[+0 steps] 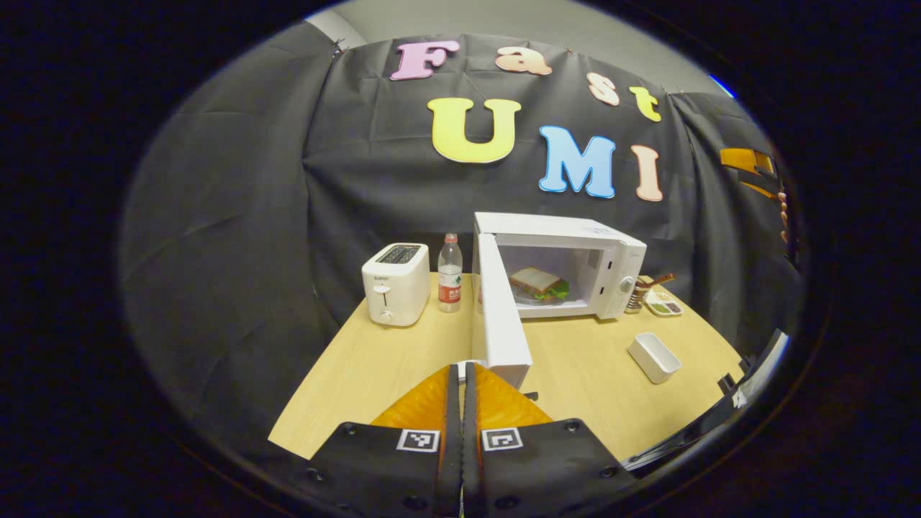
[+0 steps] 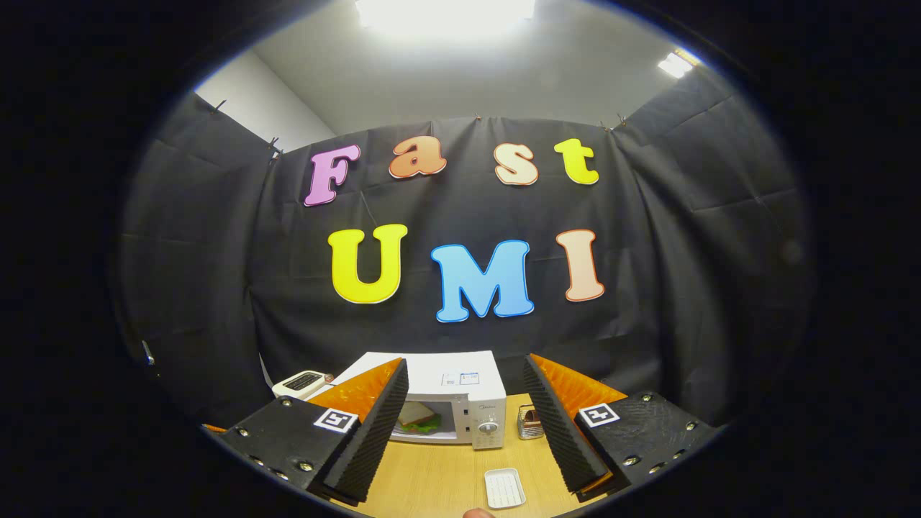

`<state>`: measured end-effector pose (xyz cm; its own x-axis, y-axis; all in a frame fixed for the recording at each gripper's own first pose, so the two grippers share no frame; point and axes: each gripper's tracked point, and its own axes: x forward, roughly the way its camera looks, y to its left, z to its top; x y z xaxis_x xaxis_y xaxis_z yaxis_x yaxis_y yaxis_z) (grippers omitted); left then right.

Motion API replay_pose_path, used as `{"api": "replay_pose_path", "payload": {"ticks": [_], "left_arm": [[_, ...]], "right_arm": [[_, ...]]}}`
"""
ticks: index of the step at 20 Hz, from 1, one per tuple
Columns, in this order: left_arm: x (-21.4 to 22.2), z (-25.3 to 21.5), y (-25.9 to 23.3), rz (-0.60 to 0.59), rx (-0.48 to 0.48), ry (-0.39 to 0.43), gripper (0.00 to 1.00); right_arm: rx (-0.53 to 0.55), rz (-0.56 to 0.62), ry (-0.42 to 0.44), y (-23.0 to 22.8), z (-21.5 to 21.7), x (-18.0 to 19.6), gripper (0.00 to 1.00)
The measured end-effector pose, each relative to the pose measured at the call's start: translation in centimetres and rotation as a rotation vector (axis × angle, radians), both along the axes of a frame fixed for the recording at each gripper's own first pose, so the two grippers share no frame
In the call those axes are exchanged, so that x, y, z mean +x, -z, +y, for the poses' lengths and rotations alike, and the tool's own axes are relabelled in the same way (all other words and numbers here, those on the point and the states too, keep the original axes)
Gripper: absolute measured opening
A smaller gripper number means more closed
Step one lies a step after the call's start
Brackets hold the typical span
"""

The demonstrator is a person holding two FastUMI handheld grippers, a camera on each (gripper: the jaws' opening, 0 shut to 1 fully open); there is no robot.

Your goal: Open the microwave oven with the left hand, put the food in, and close the microwave oven.

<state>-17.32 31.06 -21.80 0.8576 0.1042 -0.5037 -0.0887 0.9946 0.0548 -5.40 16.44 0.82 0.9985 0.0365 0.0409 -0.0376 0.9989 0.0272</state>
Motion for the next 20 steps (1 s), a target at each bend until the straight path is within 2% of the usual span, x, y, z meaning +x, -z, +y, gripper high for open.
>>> {"api": "replay_pose_path", "payload": {"ticks": [9, 11, 20], "left_arm": [[0.9, -4.0, 0.5, 0.001, -0.016, 0.043, 0.07], [1.3, -5.7, 0.5, 0.002, -0.032, 0.050, 0.07], [4.4, -15.2, 2.5, 0.057, -0.037, 0.135, 0.07]], "right_arm": [[-0.011, -0.028, -0.001, -1.2, 0.3, 1.8, 0.96], [-0.014, -0.033, 0.013, -1.4, -0.4, 2.7, 0.96], [-0.007, 0.019, -0.023, 0.2, -5.0, 7.3, 0.96]]}}
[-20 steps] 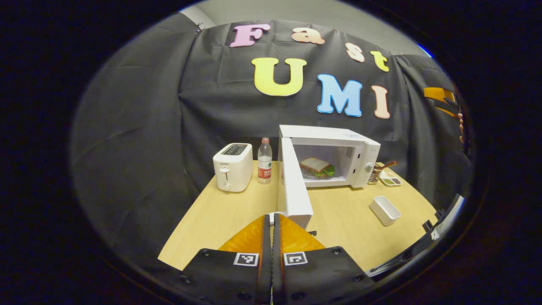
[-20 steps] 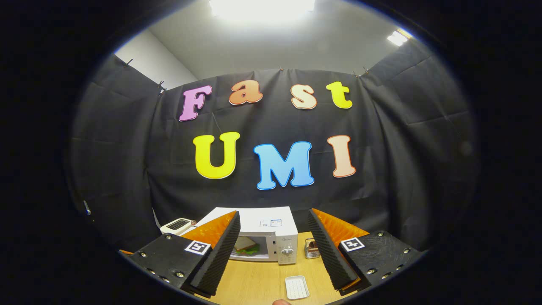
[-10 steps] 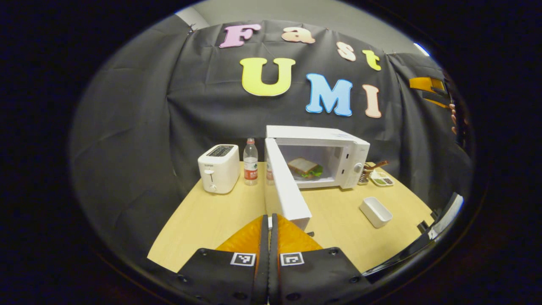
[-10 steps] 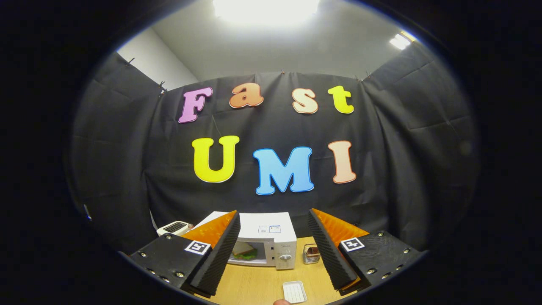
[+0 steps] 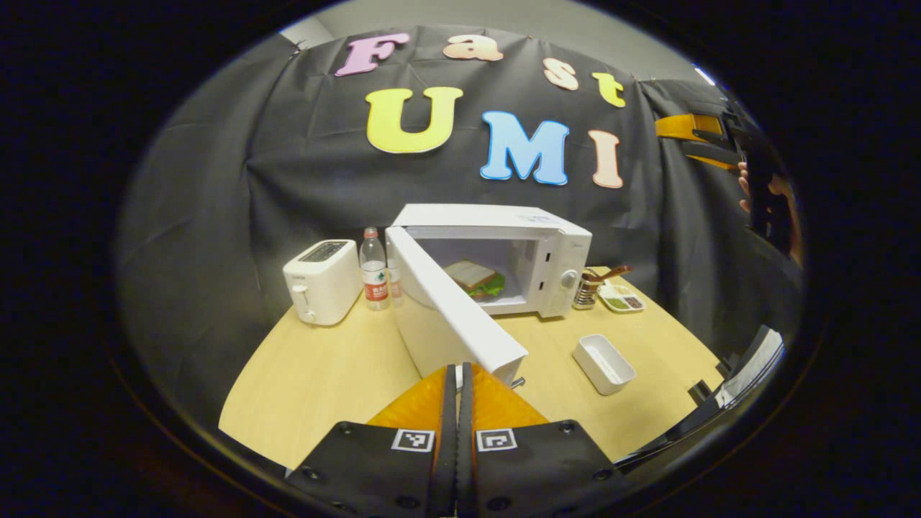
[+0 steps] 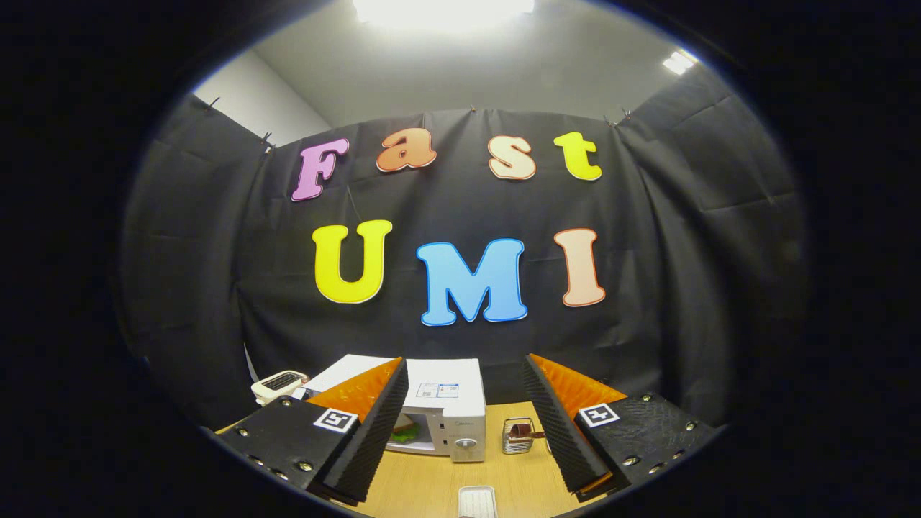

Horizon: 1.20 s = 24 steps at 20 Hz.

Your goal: Open the microwave oven with the left hand, put the food in, and close the microwave oven.

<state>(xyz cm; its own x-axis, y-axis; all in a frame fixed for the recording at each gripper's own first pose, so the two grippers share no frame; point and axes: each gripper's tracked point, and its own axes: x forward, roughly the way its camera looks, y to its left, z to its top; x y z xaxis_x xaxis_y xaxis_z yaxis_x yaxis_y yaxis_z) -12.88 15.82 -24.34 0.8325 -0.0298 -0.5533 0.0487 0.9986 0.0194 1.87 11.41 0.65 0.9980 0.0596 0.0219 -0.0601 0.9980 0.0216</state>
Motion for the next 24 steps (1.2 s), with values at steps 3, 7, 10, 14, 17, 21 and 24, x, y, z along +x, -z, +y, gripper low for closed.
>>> {"api": "replay_pose_path", "payload": {"ticks": [3, 7, 10, 14, 17, 21, 24], "left_arm": [[1.6, -3.0, 0.2, 0.018, -0.007, 0.034, 0.07], [4.7, -7.0, 1.0, 0.034, -0.011, 0.098, 0.07], [7.3, -10.1, 1.7, 0.042, 0.000, 0.157, 0.07], [10.8, -13.2, 2.4, 0.048, 0.004, 0.204, 0.07], [13.3, -15.0, 2.9, 0.051, -0.010, 0.222, 0.07], [16.7, -16.3, 3.6, 0.058, -0.061, 0.207, 0.07], [18.9, -16.7, 3.8, 0.060, -0.098, 0.182, 0.07]], "right_arm": [[0.003, 0.006, 0.005, 0.5, -1.9, 1.3, 0.96], [0.005, -0.016, 0.001, 0.4, -3.7, 2.4, 0.96], [0.014, -0.017, 0.004, 0.7, -4.8, 3.1, 0.96], [0.030, 0.001, 0.020, 1.4, -6.8, 4.1, 0.96], [0.033, 0.014, 0.039, 2.0, -8.6, 4.7, 0.96], [0.036, 0.036, 0.066, 2.9, -10.8, 5.0, 0.96], [0.043, 0.046, 0.087, 3.3, -12.1, 5.1, 0.96]]}}
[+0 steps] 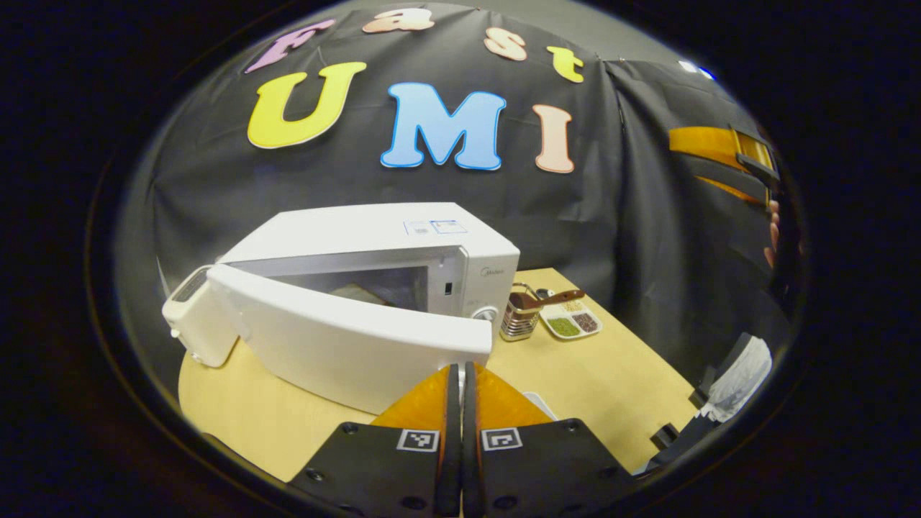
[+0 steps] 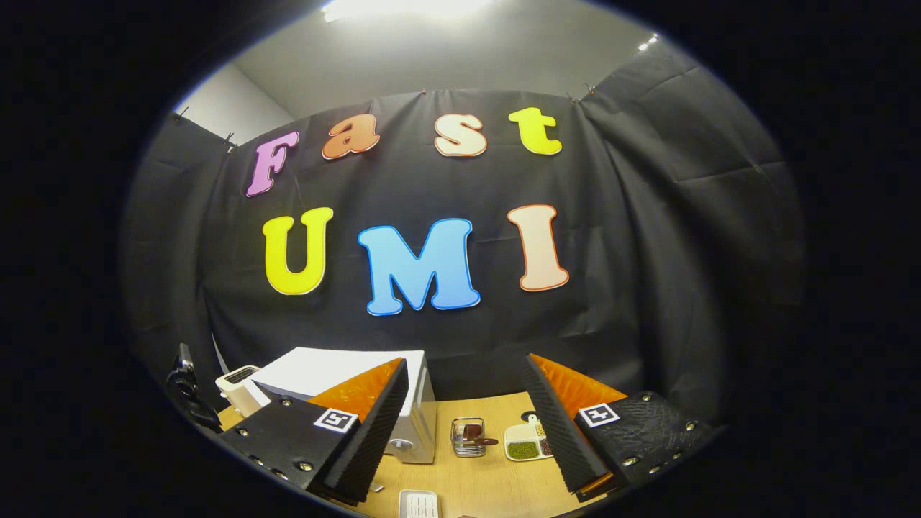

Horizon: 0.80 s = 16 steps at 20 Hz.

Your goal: Open the microwave oven with the left hand, put the food in, and close the microwave oven.

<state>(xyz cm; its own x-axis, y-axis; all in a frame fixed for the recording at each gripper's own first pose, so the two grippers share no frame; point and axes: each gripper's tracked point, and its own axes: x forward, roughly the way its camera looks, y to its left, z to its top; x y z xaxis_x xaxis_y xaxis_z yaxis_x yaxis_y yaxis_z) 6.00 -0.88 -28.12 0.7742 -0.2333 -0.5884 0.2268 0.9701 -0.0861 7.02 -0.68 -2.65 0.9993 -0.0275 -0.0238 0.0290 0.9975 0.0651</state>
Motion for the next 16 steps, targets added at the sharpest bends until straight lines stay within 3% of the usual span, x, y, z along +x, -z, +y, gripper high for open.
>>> {"api": "replay_pose_path", "payload": {"ticks": [16], "left_arm": [[8.2, -1.6, 1.2, 0.000, -0.047, -0.034, 0.09]], "right_arm": [[-0.018, 0.008, 0.079, 0.4, -4.9, 1.6, 0.96]]}}
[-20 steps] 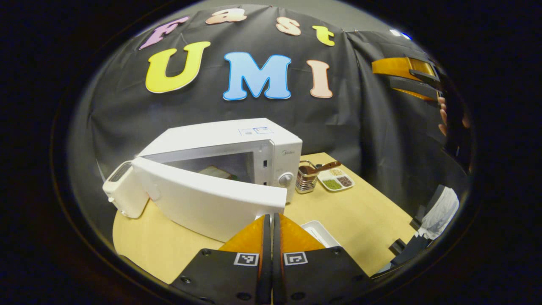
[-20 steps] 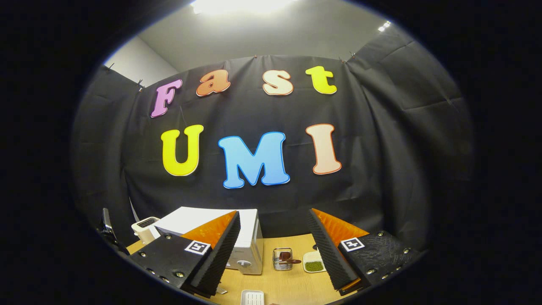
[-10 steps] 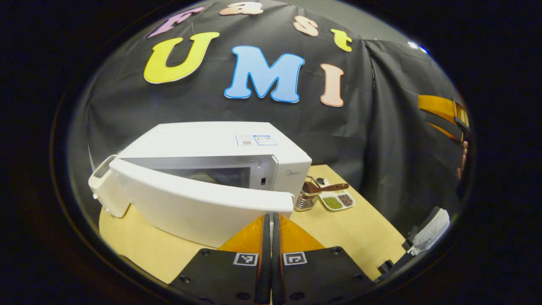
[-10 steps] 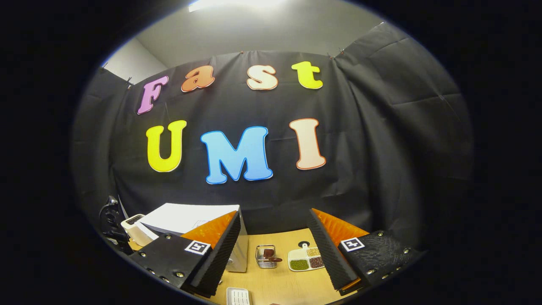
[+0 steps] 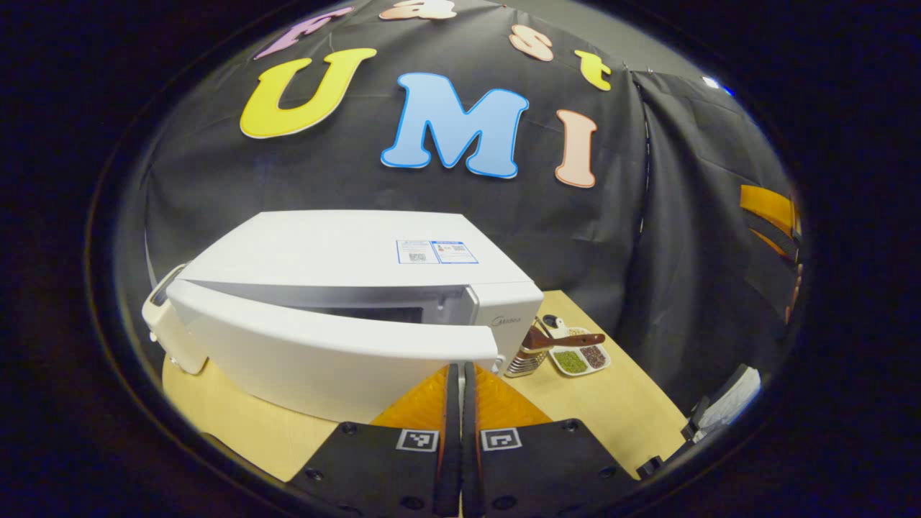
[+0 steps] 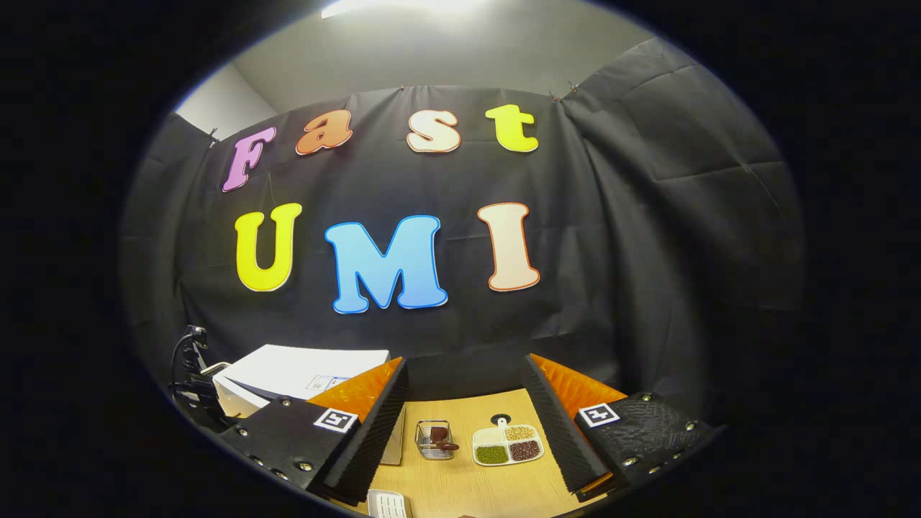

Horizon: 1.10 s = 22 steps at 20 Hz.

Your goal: Open the microwave oven with the left hand, put the food in, and close the microwave oven.

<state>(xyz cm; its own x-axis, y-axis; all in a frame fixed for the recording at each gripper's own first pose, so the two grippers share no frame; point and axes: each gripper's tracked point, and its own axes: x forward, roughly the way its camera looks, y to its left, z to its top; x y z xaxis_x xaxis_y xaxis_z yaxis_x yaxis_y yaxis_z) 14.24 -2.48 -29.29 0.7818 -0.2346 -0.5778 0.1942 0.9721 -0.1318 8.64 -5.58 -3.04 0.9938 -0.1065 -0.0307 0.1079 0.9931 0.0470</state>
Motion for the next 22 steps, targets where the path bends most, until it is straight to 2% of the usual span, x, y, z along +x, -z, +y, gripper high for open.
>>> {"api": "replay_pose_path", "payload": {"ticks": [11, 22], "left_arm": [[4.2, -0.2, 0.5, -0.001, 0.005, -0.046, 0.07], [4.3, 0.0, 0.5, -0.012, 0.027, -0.059, 0.07]], "right_arm": [[-0.012, 0.016, -0.012, 0.8, -1.6, 1.3, 0.96], [-0.001, 0.026, -0.040, 1.4, -2.2, 2.5, 0.96]]}}
